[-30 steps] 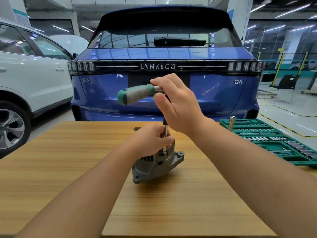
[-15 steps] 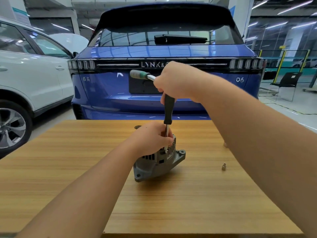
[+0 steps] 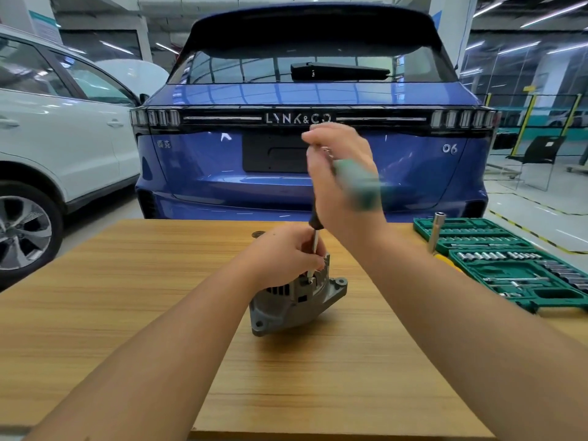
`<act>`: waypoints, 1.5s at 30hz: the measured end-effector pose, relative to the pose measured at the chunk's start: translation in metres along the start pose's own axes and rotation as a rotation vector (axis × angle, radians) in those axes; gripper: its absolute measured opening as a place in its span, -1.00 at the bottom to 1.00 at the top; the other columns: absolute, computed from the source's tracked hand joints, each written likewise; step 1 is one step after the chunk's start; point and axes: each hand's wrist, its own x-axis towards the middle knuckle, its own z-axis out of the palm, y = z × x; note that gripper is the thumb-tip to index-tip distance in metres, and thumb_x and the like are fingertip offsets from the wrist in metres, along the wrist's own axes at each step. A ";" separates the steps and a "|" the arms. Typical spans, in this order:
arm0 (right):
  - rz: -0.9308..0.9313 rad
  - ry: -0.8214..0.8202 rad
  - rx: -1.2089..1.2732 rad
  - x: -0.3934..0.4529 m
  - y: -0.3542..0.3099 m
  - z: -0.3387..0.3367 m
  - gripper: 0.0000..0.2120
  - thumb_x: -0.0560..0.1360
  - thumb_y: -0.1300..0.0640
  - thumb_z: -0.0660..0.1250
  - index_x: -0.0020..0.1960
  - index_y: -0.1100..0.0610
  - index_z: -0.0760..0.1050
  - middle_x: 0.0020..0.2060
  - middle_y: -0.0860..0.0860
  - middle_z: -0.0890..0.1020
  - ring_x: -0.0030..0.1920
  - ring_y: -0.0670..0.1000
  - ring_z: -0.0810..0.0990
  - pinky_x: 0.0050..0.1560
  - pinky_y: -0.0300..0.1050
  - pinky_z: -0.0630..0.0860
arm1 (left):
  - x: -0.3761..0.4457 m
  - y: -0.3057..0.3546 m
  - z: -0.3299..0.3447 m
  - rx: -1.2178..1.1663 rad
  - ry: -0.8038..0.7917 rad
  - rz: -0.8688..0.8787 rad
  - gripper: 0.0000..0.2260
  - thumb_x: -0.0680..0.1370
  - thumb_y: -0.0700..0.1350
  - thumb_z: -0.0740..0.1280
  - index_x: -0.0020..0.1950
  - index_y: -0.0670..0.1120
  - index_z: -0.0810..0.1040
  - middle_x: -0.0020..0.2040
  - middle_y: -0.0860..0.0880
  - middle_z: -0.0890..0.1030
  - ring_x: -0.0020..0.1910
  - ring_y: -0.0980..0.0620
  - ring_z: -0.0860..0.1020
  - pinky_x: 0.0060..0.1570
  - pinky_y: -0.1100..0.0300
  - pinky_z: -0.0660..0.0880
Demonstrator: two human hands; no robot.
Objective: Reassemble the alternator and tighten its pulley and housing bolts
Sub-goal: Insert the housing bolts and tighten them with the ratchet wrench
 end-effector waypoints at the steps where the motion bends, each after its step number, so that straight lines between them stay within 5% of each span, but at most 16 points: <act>1: -0.159 -0.043 -0.181 -0.003 0.004 -0.001 -0.79 0.53 0.40 0.28 0.08 0.27 0.63 0.03 0.11 0.64 0.07 0.12 0.58 0.12 0.01 0.51 | -0.001 0.001 -0.001 0.001 -0.005 0.002 -0.88 0.60 -0.07 0.42 -0.10 0.12 0.57 -0.15 0.11 0.63 -0.14 0.14 0.59 -0.17 0.22 0.45; 5: -0.223 -0.176 -0.342 -0.001 0.002 0.002 -0.80 0.57 0.28 0.29 0.12 0.29 0.62 -0.01 0.15 0.63 -0.05 0.20 0.56 -0.06 0.18 0.50 | -0.002 0.003 -0.001 0.020 -0.009 -0.019 -0.83 0.61 -0.07 0.42 -0.15 0.12 0.53 -0.22 0.13 0.59 -0.24 0.17 0.53 -0.26 0.30 0.36; 9: -0.146 -0.240 -0.295 0.000 -0.002 0.002 -0.63 0.62 0.04 0.20 0.20 0.29 0.59 0.02 0.14 0.59 -0.03 0.16 0.54 -0.01 0.14 0.49 | -0.003 0.005 -0.001 0.028 -0.005 -0.020 -0.84 0.62 -0.06 0.41 -0.13 0.13 0.53 -0.19 0.13 0.59 -0.22 0.17 0.55 -0.28 0.35 0.36; 15: -0.148 -0.343 -0.436 0.009 -0.011 -0.003 -0.66 0.69 0.06 0.16 0.33 0.17 0.57 0.04 0.10 0.60 0.00 0.16 0.54 -0.01 0.12 0.48 | -0.003 0.005 0.000 0.019 0.001 -0.024 -0.86 0.62 -0.07 0.41 -0.12 0.11 0.55 -0.17 0.10 0.63 -0.18 0.15 0.57 -0.23 0.29 0.38; 18: -0.088 -0.500 -0.620 0.025 -0.022 -0.005 -0.69 0.70 -0.03 0.13 0.11 0.05 0.63 -0.16 -0.01 0.53 -0.15 0.06 0.48 -0.20 0.02 0.43 | -0.004 0.003 0.000 -0.009 -0.001 -0.019 -0.87 0.61 -0.09 0.41 -0.11 0.10 0.57 -0.17 0.16 0.63 -0.13 0.16 0.59 -0.18 0.27 0.40; 21: 0.114 -0.671 -0.747 0.050 -0.035 -0.006 -0.66 0.67 -0.01 0.13 -0.21 0.09 0.45 -0.37 0.01 0.49 -0.36 0.08 0.45 -0.35 -0.03 0.36 | -0.005 0.000 0.000 -0.030 -0.005 -0.009 -0.89 0.60 -0.10 0.42 -0.10 0.08 0.60 -0.19 0.24 0.60 -0.11 0.20 0.58 -0.15 0.27 0.40; 24: 0.656 -0.662 -0.284 0.066 -0.038 -0.009 -0.82 0.62 0.15 0.20 -0.07 0.20 0.51 -0.39 0.06 0.64 -0.31 0.12 0.68 -0.23 -0.02 0.64 | -0.003 -0.001 0.000 -0.026 -0.009 -0.003 -0.91 0.60 -0.09 0.42 -0.08 0.08 0.61 -0.17 0.23 0.60 -0.10 0.21 0.58 -0.15 0.28 0.40; 26: 1.008 -0.527 0.196 0.060 -0.034 -0.012 -0.86 0.62 0.15 0.21 0.01 0.19 0.50 -0.45 -0.02 0.61 -0.32 0.06 0.69 -0.12 -0.02 0.62 | -0.002 -0.002 -0.001 -0.029 -0.009 -0.007 -0.91 0.60 -0.09 0.43 -0.08 0.10 0.61 -0.16 0.22 0.61 -0.09 0.20 0.59 -0.15 0.26 0.41; 30: 1.187 -0.135 0.764 0.035 -0.019 -0.006 -0.90 0.62 0.09 0.23 0.04 0.11 0.47 -0.38 -0.06 0.61 -0.29 0.00 0.66 -0.10 -0.04 0.49 | 0.001 -0.003 -0.002 -0.027 -0.018 -0.030 -0.89 0.57 -0.10 0.44 -0.11 0.10 0.62 -0.12 0.16 0.67 -0.06 0.15 0.62 -0.05 0.15 0.51; 33: 1.001 0.003 0.813 0.016 -0.016 0.002 -0.92 0.63 0.10 0.27 0.00 0.10 0.49 -0.24 0.00 0.66 -0.22 -0.01 0.66 -0.14 -0.05 0.54 | 0.002 -0.004 -0.002 -0.039 -0.018 -0.039 -0.88 0.56 -0.11 0.45 -0.14 0.09 0.63 -0.16 0.14 0.68 -0.07 0.14 0.63 -0.03 0.14 0.54; 36: 0.300 -0.039 0.241 0.000 -0.015 0.005 -0.88 0.64 0.18 0.28 0.04 0.09 0.60 -0.10 -0.01 0.66 -0.09 -0.12 0.63 -0.07 -0.19 0.55 | 0.002 -0.005 -0.001 -0.021 -0.010 -0.039 -0.87 0.56 -0.07 0.46 -0.15 0.12 0.60 -0.26 0.26 0.64 -0.20 0.27 0.59 -0.20 0.26 0.43; 38: -0.133 -0.103 -0.106 -0.002 -0.008 0.004 -0.81 0.58 0.32 0.29 0.10 0.26 0.65 -0.02 0.08 0.67 0.00 0.06 0.64 -0.01 -0.02 0.58 | 0.002 -0.005 0.000 0.000 -0.009 -0.020 -0.87 0.57 -0.06 0.45 -0.15 0.14 0.59 -0.27 0.34 0.60 -0.24 0.33 0.56 -0.21 0.27 0.40; 40: -0.250 -0.168 -0.307 -0.001 -0.004 0.003 -0.77 0.53 0.36 0.27 0.12 0.32 0.64 -0.03 0.16 0.65 -0.07 0.21 0.61 -0.18 0.15 0.57 | 0.002 -0.005 0.000 0.006 -0.004 -0.020 -0.87 0.56 -0.06 0.45 -0.15 0.14 0.59 -0.28 0.30 0.60 -0.22 0.24 0.57 -0.19 0.24 0.41; 45: -0.208 -0.253 -0.451 0.000 -0.004 0.000 -0.69 0.60 0.14 0.32 0.27 0.28 0.56 0.05 0.17 0.59 -0.15 0.13 0.54 -0.32 0.06 0.52 | 0.003 -0.005 0.000 0.010 -0.014 -0.012 -0.88 0.58 -0.07 0.43 -0.13 0.12 0.60 -0.26 0.27 0.62 -0.17 0.19 0.57 -0.16 0.22 0.42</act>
